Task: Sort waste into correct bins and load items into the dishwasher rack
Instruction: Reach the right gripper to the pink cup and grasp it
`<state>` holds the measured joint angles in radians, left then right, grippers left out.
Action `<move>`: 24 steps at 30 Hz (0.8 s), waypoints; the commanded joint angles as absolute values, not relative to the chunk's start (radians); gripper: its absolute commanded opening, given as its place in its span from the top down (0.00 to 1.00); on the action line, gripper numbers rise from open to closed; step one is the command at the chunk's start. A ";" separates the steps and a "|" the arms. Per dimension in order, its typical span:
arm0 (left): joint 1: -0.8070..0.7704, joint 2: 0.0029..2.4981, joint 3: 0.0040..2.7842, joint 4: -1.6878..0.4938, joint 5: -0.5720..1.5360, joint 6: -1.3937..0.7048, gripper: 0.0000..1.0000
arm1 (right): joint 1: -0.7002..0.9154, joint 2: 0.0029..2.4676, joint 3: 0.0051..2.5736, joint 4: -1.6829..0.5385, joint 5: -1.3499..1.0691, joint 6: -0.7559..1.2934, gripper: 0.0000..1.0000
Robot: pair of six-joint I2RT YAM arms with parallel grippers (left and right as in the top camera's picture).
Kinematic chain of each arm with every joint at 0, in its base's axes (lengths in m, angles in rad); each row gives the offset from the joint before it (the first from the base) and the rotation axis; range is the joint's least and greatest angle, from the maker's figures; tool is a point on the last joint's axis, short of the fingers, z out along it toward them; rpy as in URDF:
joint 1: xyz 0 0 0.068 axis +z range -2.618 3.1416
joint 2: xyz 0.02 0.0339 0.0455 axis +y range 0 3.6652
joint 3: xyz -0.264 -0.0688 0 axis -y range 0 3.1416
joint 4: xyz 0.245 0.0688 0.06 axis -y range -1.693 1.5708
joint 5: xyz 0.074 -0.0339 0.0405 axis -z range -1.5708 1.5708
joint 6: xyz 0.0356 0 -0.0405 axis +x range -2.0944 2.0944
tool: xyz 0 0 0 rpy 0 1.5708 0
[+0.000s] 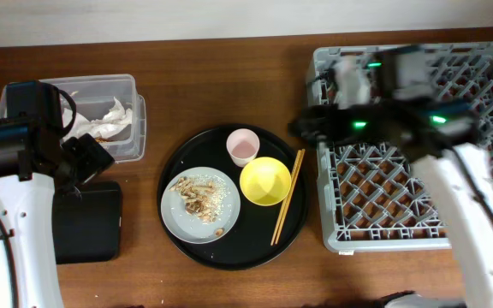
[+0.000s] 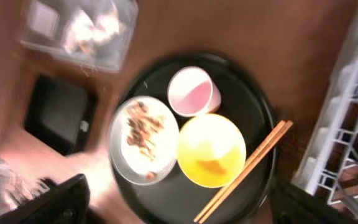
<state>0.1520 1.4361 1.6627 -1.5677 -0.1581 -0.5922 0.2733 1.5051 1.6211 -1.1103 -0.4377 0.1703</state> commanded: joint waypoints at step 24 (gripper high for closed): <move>0.156 1.432 1.670 -1.568 -0.170 -0.603 0.01 | 0.707 2.399 2.369 -1.330 0.162 0.612 0.58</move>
